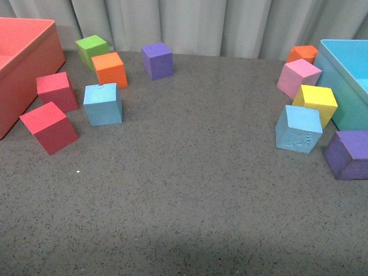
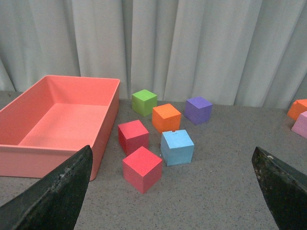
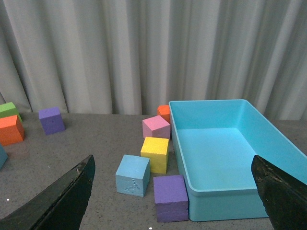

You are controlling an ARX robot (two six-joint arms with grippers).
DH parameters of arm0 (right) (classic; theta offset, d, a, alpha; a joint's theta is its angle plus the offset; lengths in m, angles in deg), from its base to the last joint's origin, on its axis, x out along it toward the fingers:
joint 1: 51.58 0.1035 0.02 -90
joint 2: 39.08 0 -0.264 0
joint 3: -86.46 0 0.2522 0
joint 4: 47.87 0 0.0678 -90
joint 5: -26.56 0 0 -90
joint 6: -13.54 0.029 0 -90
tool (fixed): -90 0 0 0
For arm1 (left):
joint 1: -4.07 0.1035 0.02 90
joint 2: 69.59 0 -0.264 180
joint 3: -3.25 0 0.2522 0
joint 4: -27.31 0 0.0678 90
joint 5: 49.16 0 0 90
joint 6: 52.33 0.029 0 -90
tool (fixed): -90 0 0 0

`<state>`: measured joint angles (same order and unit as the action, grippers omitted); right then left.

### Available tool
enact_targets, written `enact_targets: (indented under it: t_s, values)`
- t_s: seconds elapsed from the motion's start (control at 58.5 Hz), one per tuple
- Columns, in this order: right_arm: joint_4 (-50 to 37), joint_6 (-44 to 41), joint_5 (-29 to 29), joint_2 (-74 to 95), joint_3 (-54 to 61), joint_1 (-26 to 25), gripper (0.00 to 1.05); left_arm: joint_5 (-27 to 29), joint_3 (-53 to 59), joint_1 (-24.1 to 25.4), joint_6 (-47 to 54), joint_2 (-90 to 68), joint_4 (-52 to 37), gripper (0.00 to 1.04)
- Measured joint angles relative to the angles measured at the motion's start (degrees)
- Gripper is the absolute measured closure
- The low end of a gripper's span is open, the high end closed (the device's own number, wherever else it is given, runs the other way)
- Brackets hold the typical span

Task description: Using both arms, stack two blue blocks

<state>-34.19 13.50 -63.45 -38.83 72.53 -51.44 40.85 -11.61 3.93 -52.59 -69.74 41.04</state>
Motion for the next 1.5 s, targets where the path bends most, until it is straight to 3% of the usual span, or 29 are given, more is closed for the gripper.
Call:
enact_targets:
  t_s: [0.085,0.137,0.325,0.479,0.667,0.855,1.214,1.504]
  values:
    - [-2.7,-4.4,15.8,5.7,-1.0,4.6,0.10,0.0,0.0,0.0,0.0,0.0,0.0,0.07]
    - [-7.1,-5.8,21.1,12.4,-2.2,6.8,0.10,0.1,0.0,0.0,0.0,0.0,0.0,0.07]
    - [-29.3,-4.0,17.9,44.0,-9.8,7.5,0.10,0.0,0.0,0.0,0.0,0.0,0.0,0.07]
    - [-40.6,-1.8,15.8,69.1,-19.5,7.5,0.10,0.0,0.0,0.0,0.0,0.0,0.0,0.07]
    - [-33.7,4.5,11.5,90.9,-33.6,8.0,0.10,0.0,0.0,0.0,0.0,0.0,0.0,0.07]
    - [-21.1,10.0,10.3,104.3,-48.6,9.7,0.10,0.0,0.0,0.0,0.0,0.0,0.0,0.07]
    - [-5.7,14.4,10.1,115.2,-59.1,10.3,0.10,0.0,0.0,0.0,0.0,0.0,0.0,0.07]
    - [-2.9,16.8,8.3,120.3,-63.4,9.7,0.10,0.0,0.0,0.0,0.0,0.0,0.0,0.07]
